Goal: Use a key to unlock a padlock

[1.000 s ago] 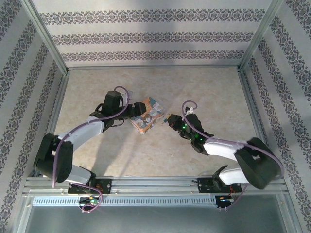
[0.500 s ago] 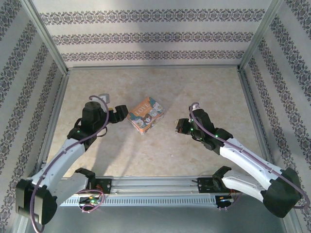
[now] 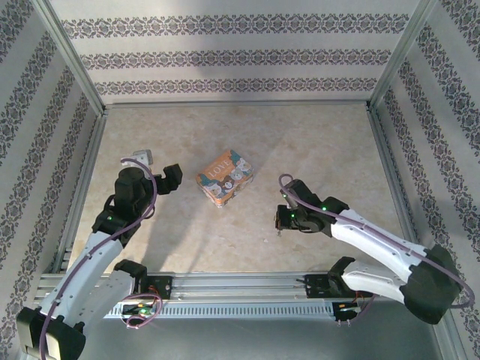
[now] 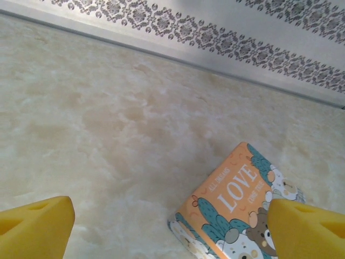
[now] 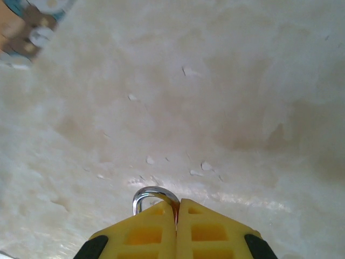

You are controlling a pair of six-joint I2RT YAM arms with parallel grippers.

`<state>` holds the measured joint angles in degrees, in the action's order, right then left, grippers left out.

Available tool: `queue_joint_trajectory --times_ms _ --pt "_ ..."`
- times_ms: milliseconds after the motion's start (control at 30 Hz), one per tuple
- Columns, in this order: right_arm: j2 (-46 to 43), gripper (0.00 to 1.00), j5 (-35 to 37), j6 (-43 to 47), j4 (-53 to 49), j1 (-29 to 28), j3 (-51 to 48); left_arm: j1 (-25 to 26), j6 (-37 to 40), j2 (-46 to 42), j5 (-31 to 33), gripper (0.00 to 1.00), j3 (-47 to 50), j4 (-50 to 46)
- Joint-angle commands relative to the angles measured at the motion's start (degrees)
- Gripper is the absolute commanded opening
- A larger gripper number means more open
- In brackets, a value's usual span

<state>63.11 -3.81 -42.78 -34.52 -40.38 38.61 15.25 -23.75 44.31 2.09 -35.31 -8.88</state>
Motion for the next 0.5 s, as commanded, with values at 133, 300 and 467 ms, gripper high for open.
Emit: queue_joint_trajectory --times_ms 133,300,467 --pt "11.1 0.00 -0.8 3.2 -5.1 -4.0 4.5 -1.0 1.4 -1.0 3.1 0.93 1.1 -1.6" --pt "17.8 0.00 -1.1 3.7 -3.4 -5.9 7.1 -1.1 1.6 -1.7 3.4 0.93 1.2 -2.4" --pt "23.0 0.00 -2.7 3.7 0.0 -7.1 8.8 -1.1 1.8 -2.0 3.4 0.93 1.3 -2.8"
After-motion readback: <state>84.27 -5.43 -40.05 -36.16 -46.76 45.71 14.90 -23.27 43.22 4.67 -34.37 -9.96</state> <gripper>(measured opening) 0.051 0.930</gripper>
